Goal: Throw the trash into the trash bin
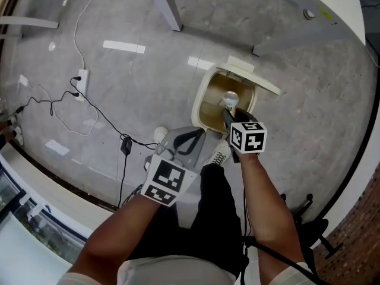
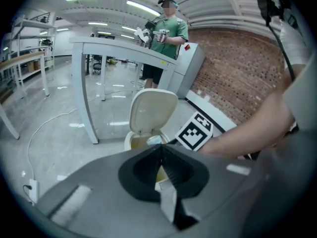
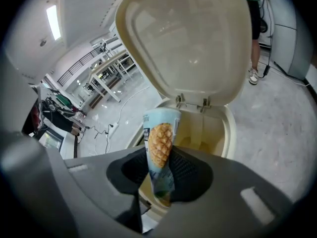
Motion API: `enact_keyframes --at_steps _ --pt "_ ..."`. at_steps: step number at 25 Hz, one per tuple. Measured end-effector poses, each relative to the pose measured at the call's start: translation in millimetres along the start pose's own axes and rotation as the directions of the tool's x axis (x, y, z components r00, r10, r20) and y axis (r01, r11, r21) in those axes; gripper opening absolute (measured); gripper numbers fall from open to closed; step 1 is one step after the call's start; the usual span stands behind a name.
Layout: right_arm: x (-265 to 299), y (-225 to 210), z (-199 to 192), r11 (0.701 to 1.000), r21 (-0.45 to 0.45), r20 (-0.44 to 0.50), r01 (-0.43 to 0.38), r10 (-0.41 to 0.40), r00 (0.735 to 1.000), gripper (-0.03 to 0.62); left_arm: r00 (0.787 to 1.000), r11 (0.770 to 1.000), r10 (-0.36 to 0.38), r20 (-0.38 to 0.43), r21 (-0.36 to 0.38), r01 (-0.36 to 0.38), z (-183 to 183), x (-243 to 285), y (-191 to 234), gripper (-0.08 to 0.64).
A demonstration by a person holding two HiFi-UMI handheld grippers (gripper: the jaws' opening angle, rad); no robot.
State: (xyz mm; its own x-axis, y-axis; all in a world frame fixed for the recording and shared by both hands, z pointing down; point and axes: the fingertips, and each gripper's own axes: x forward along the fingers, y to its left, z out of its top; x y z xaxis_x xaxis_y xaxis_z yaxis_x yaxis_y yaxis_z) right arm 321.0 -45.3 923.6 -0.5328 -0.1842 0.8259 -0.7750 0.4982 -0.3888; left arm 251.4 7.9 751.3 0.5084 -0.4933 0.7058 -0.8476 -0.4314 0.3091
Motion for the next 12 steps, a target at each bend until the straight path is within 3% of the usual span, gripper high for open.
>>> enact_keyframes --at_steps 9,12 --pt "39.3 -6.9 -11.4 0.998 -0.062 -0.090 0.024 -0.029 0.995 0.117 0.999 1.000 -0.020 -0.028 -0.008 0.020 -17.5 10.6 3.3 0.008" --pt "42.0 -8.6 -9.2 0.997 -0.082 -0.086 0.009 -0.016 0.996 0.238 0.999 1.000 -0.029 -0.028 -0.010 0.028 -17.0 12.3 1.5 0.008"
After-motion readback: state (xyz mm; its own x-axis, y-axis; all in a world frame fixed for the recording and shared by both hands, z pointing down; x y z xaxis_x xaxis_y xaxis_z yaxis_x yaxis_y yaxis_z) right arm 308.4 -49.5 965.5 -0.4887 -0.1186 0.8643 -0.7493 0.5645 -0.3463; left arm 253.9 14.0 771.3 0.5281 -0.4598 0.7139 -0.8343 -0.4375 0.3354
